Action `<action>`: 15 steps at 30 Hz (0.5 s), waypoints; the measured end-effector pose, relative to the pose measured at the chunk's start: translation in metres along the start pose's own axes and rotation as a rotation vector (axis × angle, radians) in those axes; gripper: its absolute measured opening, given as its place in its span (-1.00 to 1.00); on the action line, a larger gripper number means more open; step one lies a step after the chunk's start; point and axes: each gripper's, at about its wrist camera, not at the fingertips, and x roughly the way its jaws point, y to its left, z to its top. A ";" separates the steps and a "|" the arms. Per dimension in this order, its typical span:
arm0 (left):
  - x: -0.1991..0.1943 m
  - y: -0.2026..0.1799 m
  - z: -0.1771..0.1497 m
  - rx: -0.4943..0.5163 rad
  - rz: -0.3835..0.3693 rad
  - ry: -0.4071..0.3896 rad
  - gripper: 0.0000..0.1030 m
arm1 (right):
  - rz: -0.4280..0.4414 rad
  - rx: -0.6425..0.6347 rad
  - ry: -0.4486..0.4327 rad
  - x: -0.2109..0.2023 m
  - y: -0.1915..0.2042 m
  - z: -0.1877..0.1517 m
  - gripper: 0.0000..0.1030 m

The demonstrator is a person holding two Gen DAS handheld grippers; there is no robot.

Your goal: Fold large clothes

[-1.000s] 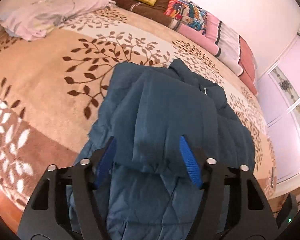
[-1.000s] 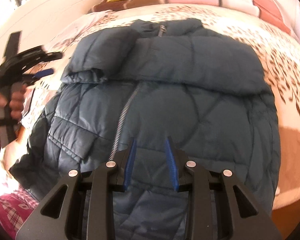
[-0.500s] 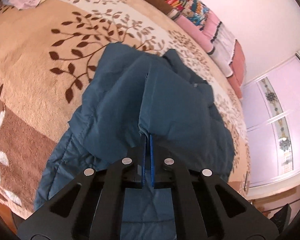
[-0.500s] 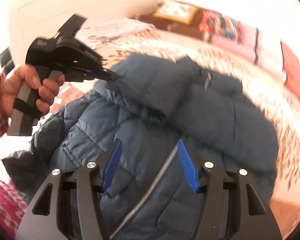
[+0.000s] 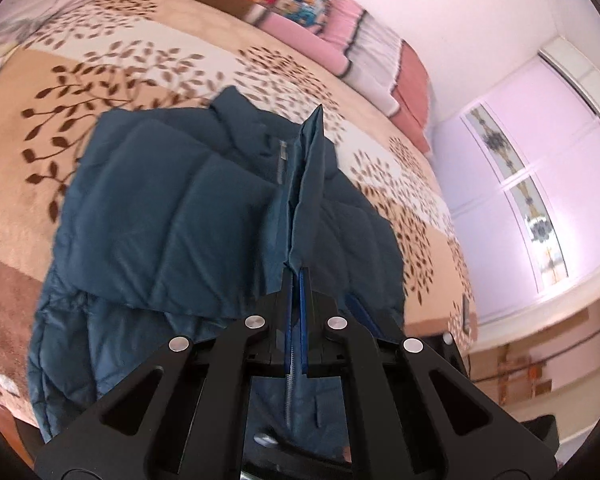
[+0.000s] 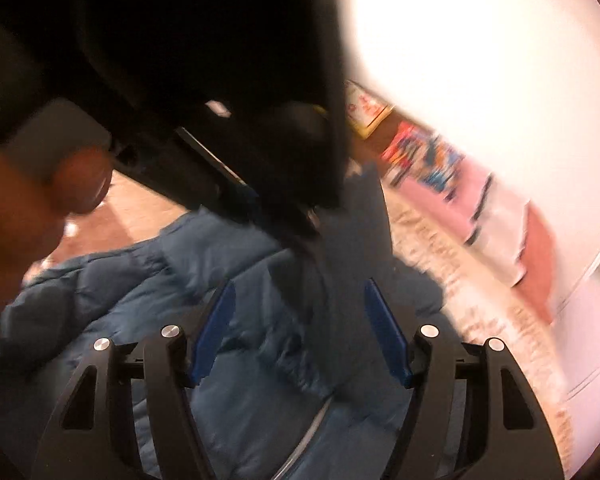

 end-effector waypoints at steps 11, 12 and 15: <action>0.012 0.003 0.000 -0.044 -0.026 0.064 -0.97 | 0.000 0.054 0.036 0.023 -0.023 -0.013 -0.36; 0.013 0.006 0.001 -0.067 -0.038 0.069 -0.97 | 0.010 0.061 0.041 0.024 -0.024 -0.014 -0.39; 0.015 0.008 0.000 -0.094 -0.055 0.084 -0.97 | 0.031 0.074 0.043 0.027 -0.028 -0.017 -0.71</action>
